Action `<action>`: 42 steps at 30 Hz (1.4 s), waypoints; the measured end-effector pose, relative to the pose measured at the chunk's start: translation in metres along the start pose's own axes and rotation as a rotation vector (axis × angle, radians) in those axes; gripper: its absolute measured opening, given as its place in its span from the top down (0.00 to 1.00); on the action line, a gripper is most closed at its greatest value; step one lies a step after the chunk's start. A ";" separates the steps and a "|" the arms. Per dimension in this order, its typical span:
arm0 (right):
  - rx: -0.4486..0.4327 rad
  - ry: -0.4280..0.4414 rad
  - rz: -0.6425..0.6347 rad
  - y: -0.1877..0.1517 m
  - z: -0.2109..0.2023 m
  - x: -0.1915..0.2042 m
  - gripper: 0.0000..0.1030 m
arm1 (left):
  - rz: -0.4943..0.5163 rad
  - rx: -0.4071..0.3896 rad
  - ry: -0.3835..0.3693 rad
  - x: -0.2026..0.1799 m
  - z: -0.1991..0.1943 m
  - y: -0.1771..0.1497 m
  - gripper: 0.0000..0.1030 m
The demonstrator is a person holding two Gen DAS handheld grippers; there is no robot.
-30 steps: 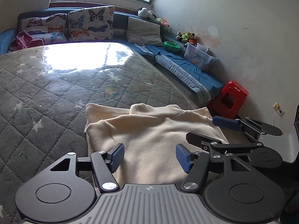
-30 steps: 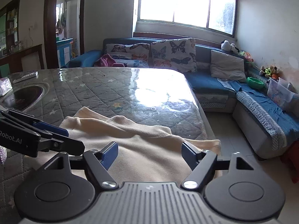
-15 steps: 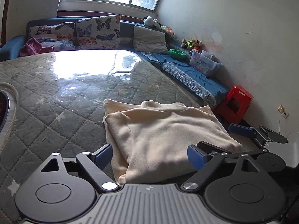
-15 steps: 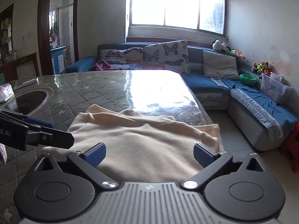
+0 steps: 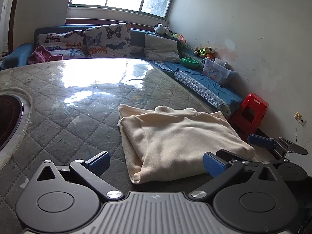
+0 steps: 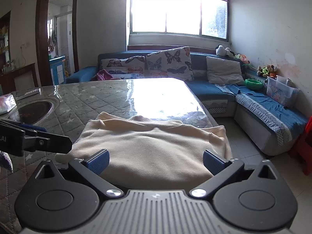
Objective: Fold clothes
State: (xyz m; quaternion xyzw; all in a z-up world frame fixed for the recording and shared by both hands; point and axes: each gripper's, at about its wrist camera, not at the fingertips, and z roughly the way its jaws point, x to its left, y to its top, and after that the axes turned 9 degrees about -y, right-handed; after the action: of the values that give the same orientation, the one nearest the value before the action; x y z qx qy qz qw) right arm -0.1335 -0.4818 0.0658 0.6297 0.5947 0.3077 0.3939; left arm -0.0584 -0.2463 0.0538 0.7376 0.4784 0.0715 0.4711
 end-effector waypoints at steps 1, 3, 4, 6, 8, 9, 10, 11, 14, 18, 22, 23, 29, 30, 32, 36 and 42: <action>-0.003 0.000 0.001 -0.001 -0.002 0.001 0.00 | -0.002 0.002 0.004 0.000 0.000 -0.002 0.00; -0.007 -0.003 0.004 -0.003 -0.005 0.002 0.00 | -0.003 0.005 0.010 0.001 -0.001 -0.005 0.00; -0.007 -0.004 0.005 -0.004 -0.006 0.002 0.00 | -0.002 0.006 0.013 0.001 -0.001 -0.006 0.00; -0.002 -0.005 0.007 -0.005 -0.007 0.003 0.00 | 0.003 0.008 0.022 0.000 -0.002 -0.008 0.00; 0.008 -0.008 0.010 -0.007 -0.009 0.003 0.00 | 0.012 0.007 0.034 0.000 -0.003 -0.010 0.00; 0.015 -0.012 0.011 -0.008 -0.008 0.003 0.00 | 0.014 0.005 0.032 0.000 -0.004 -0.011 0.00; 0.021 -0.017 0.013 -0.009 -0.008 0.003 0.00 | 0.016 0.003 0.030 0.000 -0.005 -0.012 0.00; 0.023 -0.023 0.014 -0.010 -0.008 0.004 0.00 | 0.017 0.001 0.029 0.000 -0.006 -0.014 0.00; 0.036 -0.039 0.022 -0.014 -0.009 0.004 0.00 | 0.012 -0.004 0.034 0.000 -0.008 -0.015 0.00; 0.048 -0.049 0.027 -0.018 -0.009 0.004 0.00 | 0.020 -0.007 0.040 -0.001 -0.009 -0.016 0.00; 0.051 -0.052 0.038 -0.021 -0.010 0.004 0.00 | 0.029 -0.008 0.045 -0.003 -0.010 -0.017 0.00; 0.051 -0.055 0.036 -0.022 -0.010 0.005 0.00 | 0.030 -0.009 0.046 -0.003 -0.010 -0.017 0.00; 0.044 -0.057 0.042 -0.025 -0.014 0.007 0.00 | 0.034 -0.005 0.053 -0.004 -0.012 -0.019 0.00; 0.044 -0.056 0.046 -0.025 -0.015 0.007 0.00 | 0.034 -0.003 0.055 -0.005 -0.012 -0.020 0.00; 0.046 -0.055 0.049 -0.026 -0.015 0.007 0.00 | 0.035 -0.001 0.058 -0.005 -0.012 -0.021 0.00; 0.046 -0.049 0.052 -0.027 -0.018 0.009 0.00 | 0.038 0.005 0.064 -0.006 -0.013 -0.022 0.00; 0.041 -0.039 0.063 -0.030 -0.023 0.010 0.00 | 0.063 0.022 0.083 -0.012 -0.014 -0.025 0.00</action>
State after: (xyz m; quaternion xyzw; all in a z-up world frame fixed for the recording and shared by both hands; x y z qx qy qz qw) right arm -0.1674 -0.4696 0.0502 0.6619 0.5728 0.2954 0.3828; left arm -0.0885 -0.2441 0.0471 0.7538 0.4748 0.1113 0.4404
